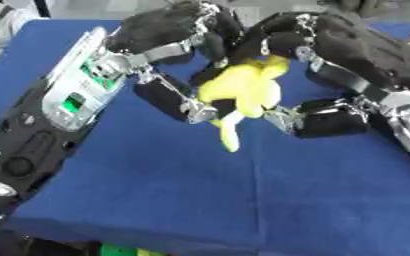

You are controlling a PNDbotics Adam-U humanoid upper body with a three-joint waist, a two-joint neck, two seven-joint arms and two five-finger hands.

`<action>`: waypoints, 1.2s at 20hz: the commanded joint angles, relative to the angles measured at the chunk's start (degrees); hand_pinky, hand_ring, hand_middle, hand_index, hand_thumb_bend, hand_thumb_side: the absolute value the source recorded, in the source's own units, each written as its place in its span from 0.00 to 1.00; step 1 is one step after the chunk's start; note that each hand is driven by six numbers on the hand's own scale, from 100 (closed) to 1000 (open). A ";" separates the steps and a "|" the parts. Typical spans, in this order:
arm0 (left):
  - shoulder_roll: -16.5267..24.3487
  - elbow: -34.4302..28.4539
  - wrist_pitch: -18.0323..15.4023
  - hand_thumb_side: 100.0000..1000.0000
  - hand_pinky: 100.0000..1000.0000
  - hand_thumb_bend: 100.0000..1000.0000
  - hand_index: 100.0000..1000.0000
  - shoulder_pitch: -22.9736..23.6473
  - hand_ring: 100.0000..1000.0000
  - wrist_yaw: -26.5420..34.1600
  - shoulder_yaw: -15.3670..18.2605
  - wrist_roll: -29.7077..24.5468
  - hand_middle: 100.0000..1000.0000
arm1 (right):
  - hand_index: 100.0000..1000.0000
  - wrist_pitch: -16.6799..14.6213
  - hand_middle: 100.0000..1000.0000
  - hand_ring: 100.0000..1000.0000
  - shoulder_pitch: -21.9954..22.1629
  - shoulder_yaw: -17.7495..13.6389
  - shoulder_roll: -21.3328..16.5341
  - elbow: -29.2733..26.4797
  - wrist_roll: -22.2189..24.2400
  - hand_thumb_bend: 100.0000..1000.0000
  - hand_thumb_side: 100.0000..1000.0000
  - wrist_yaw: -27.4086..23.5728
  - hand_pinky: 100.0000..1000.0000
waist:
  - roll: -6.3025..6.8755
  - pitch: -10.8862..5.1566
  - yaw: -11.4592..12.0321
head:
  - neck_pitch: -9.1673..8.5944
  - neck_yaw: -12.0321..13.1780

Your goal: Pick up the objects with one hand, pass them to the other hand, and then place them into the box on the other side of the table.

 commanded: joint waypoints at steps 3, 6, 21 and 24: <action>-0.03 -1.35 0.27 0.20 0.65 0.00 0.29 -1.69 0.33 1.51 0.65 -0.56 0.26 | 0.45 -0.21 0.43 0.73 -0.52 -0.01 -0.05 -0.83 -2.87 0.00 0.00 1.04 0.76 | -0.18 -0.73 0.13 | -0.14 -0.16; -0.13 -1.46 0.46 0.20 0.65 0.00 0.30 -1.71 0.34 2.24 0.68 -1.07 0.27 | 0.36 0.09 0.42 0.72 -0.36 0.04 -0.07 -0.83 -4.64 0.00 0.00 0.69 0.75 | -0.21 -0.74 0.18 | -0.14 -0.25; 0.40 -2.29 0.88 0.19 0.62 0.00 0.27 -1.71 0.30 3.54 1.81 -1.99 0.23 | 0.29 0.13 0.42 0.72 0.69 0.01 -1.15 0.21 -5.73 0.00 0.00 -0.19 0.74 | -0.22 -0.77 0.09 | -0.14 -0.53; 0.55 -2.70 0.77 0.17 0.62 0.00 0.28 -1.83 0.30 2.67 2.05 -1.65 0.23 | 0.29 -0.13 0.42 0.72 0.80 0.00 -1.47 0.65 -5.63 0.00 0.00 0.30 0.75 | -0.20 -0.78 0.00 | -0.14 -0.56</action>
